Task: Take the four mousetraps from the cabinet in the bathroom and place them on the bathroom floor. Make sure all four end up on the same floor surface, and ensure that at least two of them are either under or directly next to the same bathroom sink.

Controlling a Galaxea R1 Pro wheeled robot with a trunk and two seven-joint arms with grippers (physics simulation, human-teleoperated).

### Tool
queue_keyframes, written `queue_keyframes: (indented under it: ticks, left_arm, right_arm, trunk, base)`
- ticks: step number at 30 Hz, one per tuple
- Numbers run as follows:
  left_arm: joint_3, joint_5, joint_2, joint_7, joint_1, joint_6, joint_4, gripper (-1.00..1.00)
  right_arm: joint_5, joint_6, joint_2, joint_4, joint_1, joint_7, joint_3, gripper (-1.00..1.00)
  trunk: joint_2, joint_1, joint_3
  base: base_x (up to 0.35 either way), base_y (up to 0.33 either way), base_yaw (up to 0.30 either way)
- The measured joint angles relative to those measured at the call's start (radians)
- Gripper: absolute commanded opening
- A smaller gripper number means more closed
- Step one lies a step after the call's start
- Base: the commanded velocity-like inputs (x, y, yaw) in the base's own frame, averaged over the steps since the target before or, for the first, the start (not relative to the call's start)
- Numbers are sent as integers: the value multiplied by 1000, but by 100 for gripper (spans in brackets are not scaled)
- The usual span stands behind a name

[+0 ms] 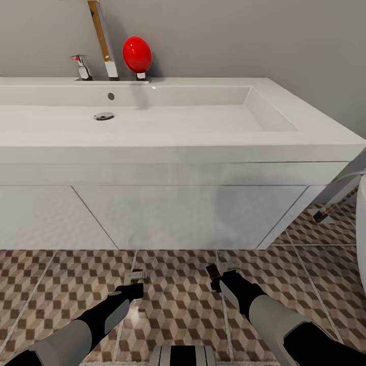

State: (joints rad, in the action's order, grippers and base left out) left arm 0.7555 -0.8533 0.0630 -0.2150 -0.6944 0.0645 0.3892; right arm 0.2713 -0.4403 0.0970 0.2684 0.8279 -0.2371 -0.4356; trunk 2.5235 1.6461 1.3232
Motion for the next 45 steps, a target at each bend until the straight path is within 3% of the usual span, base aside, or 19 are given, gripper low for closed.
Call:
queue_keyframes:
  ticks: [5, 11, 18, 36, 45]
  left_arm:
    - [1, 4, 0, -27, 0, -86, -2, -100]
    - [4, 7, -1, -48, 0, -124, -10, -100]
    - [3, 35, -1, -54, 0, -135, -12, -100]
    - [3, 54, -2, -56, 0, -134, -10, -100]
    - [3, 54, -1, -57, 0, -139, 0, -100]
  right_arm:
    - [0, 9, 3, 0, 0, 0, 0, -100]
    - [1, 42, 3, -2, 0, 0, 0, -100]
    - [4, 95, 0, -4, 0, -1, 0, -100]
    - [6, 121, -1, -5, 0, -1, 0, -100]
    - [4, 148, -2, -5, 0, -1, 0, -100]
  trunk:
    - [0, 0, 0]
    - [0, 0, 0]
    - [0, 0, 0]
    - [4, 8, 70]
    - [4, 8, 70]
  base:
    - [0, 0, 0]
    - [0, 0, 0]
    - [0, 0, 0]
    - [0, 0, 0]
    - [0, 0, 0]
